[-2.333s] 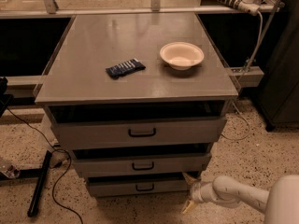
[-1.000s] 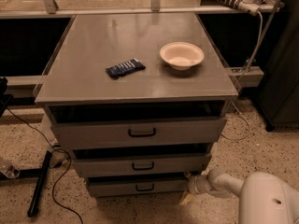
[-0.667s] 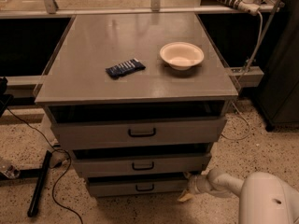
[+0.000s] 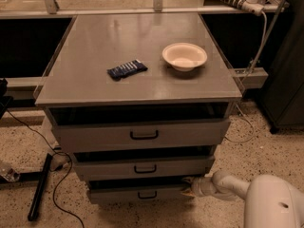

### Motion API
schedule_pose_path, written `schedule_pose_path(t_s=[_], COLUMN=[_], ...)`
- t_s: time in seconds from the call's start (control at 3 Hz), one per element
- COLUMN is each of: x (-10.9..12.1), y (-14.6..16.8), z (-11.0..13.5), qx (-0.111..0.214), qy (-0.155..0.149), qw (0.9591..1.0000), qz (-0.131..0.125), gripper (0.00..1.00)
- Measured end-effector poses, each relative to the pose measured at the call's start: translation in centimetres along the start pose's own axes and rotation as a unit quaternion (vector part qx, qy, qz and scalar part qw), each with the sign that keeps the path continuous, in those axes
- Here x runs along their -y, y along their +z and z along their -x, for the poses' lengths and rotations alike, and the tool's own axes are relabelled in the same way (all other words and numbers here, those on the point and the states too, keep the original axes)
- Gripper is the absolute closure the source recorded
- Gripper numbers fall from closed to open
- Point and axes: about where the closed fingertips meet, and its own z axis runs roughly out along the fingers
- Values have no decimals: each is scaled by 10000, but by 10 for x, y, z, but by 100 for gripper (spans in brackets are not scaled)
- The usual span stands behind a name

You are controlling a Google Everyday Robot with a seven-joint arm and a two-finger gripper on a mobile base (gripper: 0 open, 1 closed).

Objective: Open bottom drawer

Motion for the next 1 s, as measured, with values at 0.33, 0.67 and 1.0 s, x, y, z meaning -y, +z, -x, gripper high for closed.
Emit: schedule_pose_path(t_s=[0.33,0.67,1.0], x=[2,2,2], y=[-4,-6,-6], z=[3,3,3], qx=[0,0,0], qy=[0,0,0], qw=[10000,10000,10000], qz=[0,0,0], gripper=[88,100,81])
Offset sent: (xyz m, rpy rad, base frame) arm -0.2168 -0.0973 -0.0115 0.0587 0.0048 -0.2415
